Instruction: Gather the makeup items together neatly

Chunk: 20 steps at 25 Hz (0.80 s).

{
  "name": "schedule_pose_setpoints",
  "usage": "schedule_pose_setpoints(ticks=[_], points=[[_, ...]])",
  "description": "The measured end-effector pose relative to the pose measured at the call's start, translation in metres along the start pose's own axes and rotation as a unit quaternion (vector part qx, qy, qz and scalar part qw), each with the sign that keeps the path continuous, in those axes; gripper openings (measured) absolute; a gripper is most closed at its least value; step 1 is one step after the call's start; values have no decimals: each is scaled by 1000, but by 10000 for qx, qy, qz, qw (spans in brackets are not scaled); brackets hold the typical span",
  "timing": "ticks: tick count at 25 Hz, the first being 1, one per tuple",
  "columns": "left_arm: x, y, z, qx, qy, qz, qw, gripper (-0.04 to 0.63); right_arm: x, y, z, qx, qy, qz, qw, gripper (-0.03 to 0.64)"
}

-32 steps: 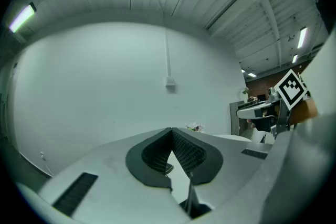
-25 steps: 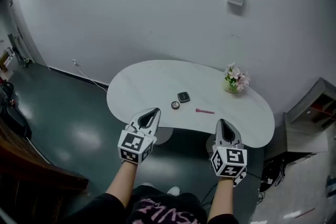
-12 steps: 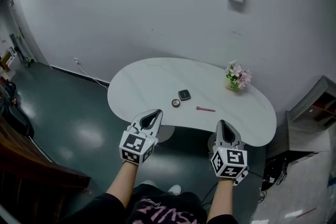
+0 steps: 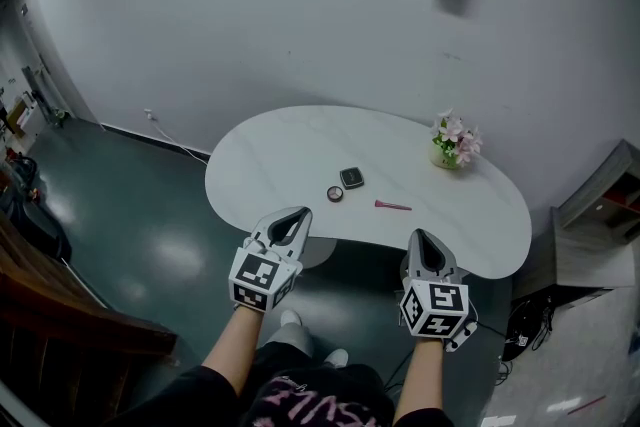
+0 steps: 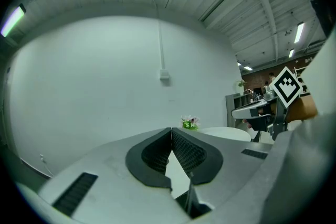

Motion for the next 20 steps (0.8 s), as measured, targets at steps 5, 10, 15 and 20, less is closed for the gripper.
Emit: schedule_pose_setpoints(ticks=[5, 10, 15, 20], points=[[-8, -13, -4, -64, 49, -74, 9999, 12, 0, -11, 9, -91, -102, 1, 9999, 63], [-17, -33, -15, -138, 146, -130, 9997, 12, -5, -29, 13, -170, -75, -124, 9998, 63], [-30, -55, -32, -199, 266, -225, 9992, 12, -10, -58, 16, -195, -105, -244, 9995, 63], [-44, -80, -57, -285, 383, -324, 9983, 12, -13, -92, 16, -252, -168, -357, 9989, 63]])
Point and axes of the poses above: the fingertips, and each gripper's own axes: y backward along the fingers, z to its right, x out of its top, the point moved 7 cm from there along y, backward along the fingers, and after that the axes turned 7 degrees about z, right-handed, at the moved point
